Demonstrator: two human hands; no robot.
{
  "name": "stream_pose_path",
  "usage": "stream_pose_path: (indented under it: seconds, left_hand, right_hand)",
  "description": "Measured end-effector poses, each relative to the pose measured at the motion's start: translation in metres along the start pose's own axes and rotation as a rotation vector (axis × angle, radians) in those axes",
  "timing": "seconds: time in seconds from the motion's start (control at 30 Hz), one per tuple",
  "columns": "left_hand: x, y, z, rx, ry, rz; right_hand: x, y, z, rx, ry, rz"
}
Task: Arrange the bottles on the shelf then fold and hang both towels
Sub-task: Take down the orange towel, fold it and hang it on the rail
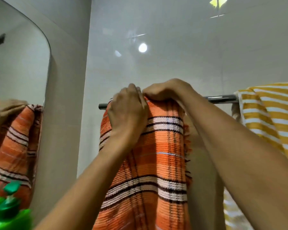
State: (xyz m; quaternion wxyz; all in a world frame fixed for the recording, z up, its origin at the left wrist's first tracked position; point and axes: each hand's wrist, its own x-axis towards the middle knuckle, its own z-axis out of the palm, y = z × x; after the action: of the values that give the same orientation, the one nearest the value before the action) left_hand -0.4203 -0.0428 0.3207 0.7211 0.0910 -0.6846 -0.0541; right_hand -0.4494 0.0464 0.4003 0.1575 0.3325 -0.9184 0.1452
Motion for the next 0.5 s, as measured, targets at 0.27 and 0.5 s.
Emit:
stream_pose_path:
  seconds: [0.27, 0.5]
  left_hand:
    - [0.027, -0.033, 0.010, -0.036, -0.391, 0.166]
    - [0.052, -0.037, 0.013, -0.231, -0.585, 0.121]
  right_hand:
    - [-0.031, -0.017, 0.040, -0.457, 0.740, -0.202]
    - [-0.014, 0.001, 0.032, -0.294, 0.534, -0.124]
